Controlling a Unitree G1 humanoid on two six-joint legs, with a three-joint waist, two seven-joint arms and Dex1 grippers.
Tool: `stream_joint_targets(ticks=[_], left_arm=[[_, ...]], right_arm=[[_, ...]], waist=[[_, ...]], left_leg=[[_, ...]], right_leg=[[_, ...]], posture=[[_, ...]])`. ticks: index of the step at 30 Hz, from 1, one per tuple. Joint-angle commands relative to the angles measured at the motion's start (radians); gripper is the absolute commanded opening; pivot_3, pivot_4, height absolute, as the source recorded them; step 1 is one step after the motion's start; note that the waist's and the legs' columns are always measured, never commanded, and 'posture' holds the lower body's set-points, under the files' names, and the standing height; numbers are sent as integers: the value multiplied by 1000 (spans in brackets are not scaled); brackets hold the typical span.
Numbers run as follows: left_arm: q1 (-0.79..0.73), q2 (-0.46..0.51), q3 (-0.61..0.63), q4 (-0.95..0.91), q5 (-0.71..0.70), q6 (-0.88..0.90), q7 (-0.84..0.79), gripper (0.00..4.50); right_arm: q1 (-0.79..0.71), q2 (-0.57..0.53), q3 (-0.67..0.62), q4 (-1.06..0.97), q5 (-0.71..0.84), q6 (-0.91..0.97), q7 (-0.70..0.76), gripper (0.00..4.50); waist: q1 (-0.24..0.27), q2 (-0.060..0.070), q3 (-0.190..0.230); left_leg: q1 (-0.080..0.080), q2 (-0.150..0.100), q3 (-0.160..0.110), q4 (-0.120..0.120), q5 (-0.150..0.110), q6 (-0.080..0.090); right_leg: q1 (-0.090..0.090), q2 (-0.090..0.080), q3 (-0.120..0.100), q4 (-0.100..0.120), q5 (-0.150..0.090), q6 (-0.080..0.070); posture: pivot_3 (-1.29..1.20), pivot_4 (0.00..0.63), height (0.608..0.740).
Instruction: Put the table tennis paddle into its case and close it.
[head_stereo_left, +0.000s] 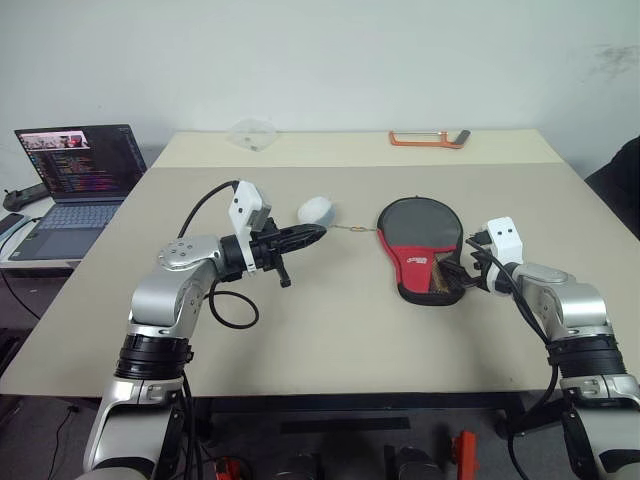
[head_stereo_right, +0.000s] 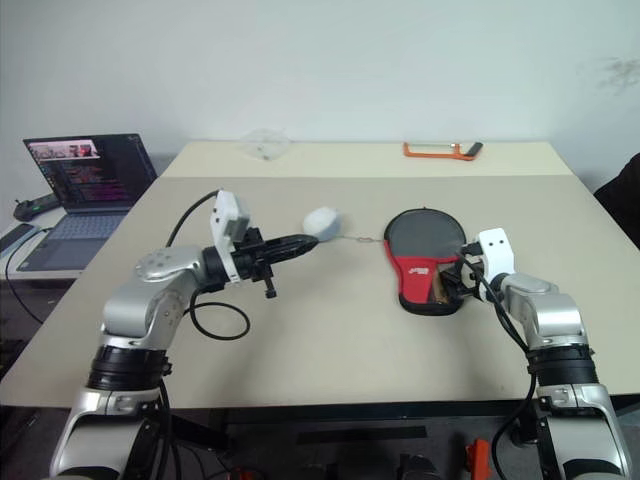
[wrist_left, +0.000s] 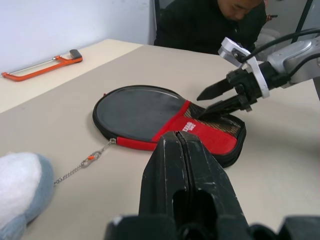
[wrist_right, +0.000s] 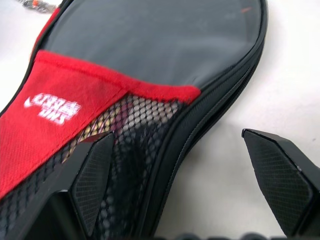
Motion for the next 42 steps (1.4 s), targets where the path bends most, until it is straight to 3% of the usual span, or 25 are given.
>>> stream_joint_targets(ticks=[1,8,9,12,15,24,34,42], left_arm=[[-34,-2,-8,-19,0,-19,0,18],[-45,-7,-28,-9,10,-34,-2,18],[-45,-7,-31,-9,11,-35,-3,1],[-44,-4,-36,-11,14,-37,-8,0],[-35,5,-39,-18,12,-36,-14,0],[17,44,-33,-53,-22,-3,-69,0],[79,194,-26,-95,-89,60,-239,0],[93,177,-45,-129,-95,57,-256,0]], right_arm=[[-21,7,30,53,-23,1,27,4500],[-77,40,55,207,-59,-43,58,4500],[-85,46,58,230,-64,-50,63,4314],[-99,55,83,272,-85,-66,91,3620],[-91,57,135,284,-117,-77,134,2653],[-112,109,154,295,-135,-61,181,112],[-127,240,133,0,-46,141,180,30],[0,320,172,-275,-13,301,114,30]], waist=[[-3,0,0],[-11,-1,-2],[-13,-2,-2],[-18,-2,-2],[-18,-2,-3],[-25,-7,-8],[-48,-5,-7],[-42,-4,-6]], left_leg=[[0,0,0,0,0,0],[2,1,0,0,0,0],[2,1,0,0,0,0],[7,1,0,0,0,0],[18,1,0,-2,-2,3],[19,2,0,-2,-2,3],[18,13,1,-3,-3,1],[15,14,2,-4,-5,-2]], right_leg=[[0,0,0,0,0,0],[1,0,0,1,1,-2],[2,1,0,1,1,-2],[7,1,0,0,1,-2],[16,1,0,-1,1,-2],[16,2,0,0,1,-2],[13,8,-1,-1,3,-6],[8,11,-1,-1,2,-7]], posture=[[0,150,740],[0,150,740],[0,150,740],[0,150,740],[0,150,740],[0,150,740],[0,150,740],[0,150,740]])
